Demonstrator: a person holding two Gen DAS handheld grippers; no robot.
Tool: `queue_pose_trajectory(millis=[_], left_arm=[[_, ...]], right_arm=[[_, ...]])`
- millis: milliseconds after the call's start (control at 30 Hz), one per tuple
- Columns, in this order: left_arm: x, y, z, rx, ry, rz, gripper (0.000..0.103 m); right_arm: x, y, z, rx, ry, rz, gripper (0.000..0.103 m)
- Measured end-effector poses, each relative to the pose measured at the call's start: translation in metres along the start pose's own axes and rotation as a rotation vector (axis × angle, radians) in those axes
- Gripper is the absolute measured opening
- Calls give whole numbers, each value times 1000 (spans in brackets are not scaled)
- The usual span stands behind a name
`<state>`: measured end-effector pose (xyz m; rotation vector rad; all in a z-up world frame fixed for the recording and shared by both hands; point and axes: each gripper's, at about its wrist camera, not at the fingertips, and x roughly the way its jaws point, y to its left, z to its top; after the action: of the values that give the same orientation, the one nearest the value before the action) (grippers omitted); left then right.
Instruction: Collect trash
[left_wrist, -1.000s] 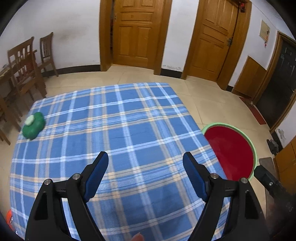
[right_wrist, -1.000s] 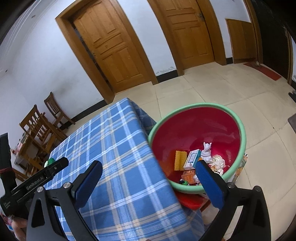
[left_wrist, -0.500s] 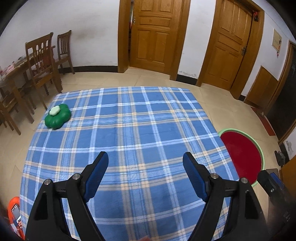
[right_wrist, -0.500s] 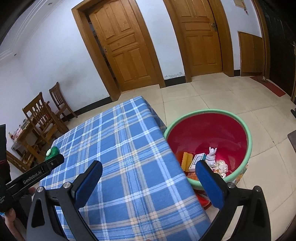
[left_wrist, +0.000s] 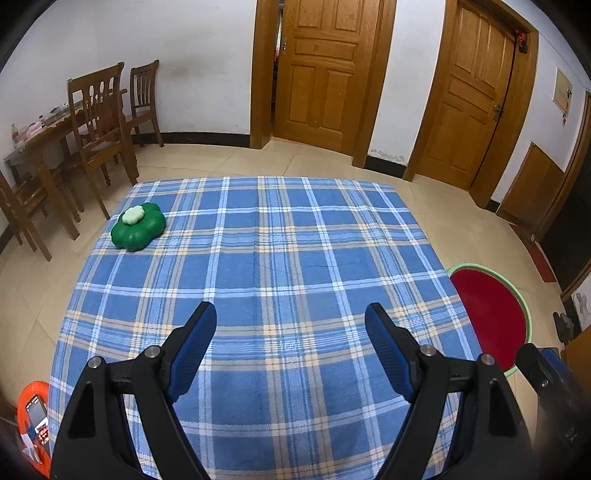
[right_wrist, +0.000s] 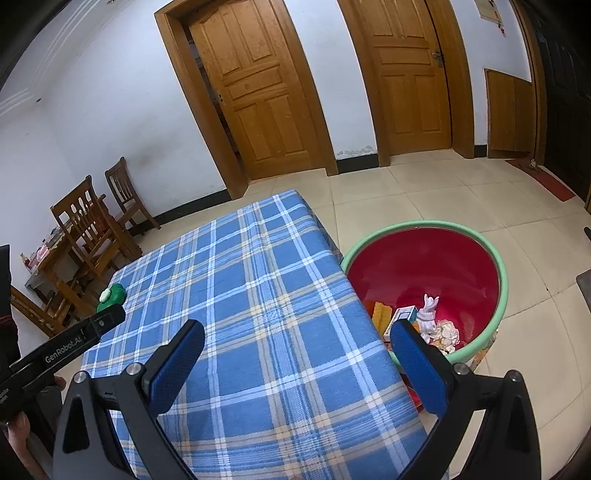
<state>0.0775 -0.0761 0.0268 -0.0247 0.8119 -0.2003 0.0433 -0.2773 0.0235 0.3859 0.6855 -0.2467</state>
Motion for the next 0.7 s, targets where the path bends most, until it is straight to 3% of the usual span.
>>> queue_pose_trajectory(millis=[700], left_arm=[[-3, 3, 0, -7, -2, 0, 82]], right_arm=[[-2, 4, -1, -3, 4, 5, 102]])
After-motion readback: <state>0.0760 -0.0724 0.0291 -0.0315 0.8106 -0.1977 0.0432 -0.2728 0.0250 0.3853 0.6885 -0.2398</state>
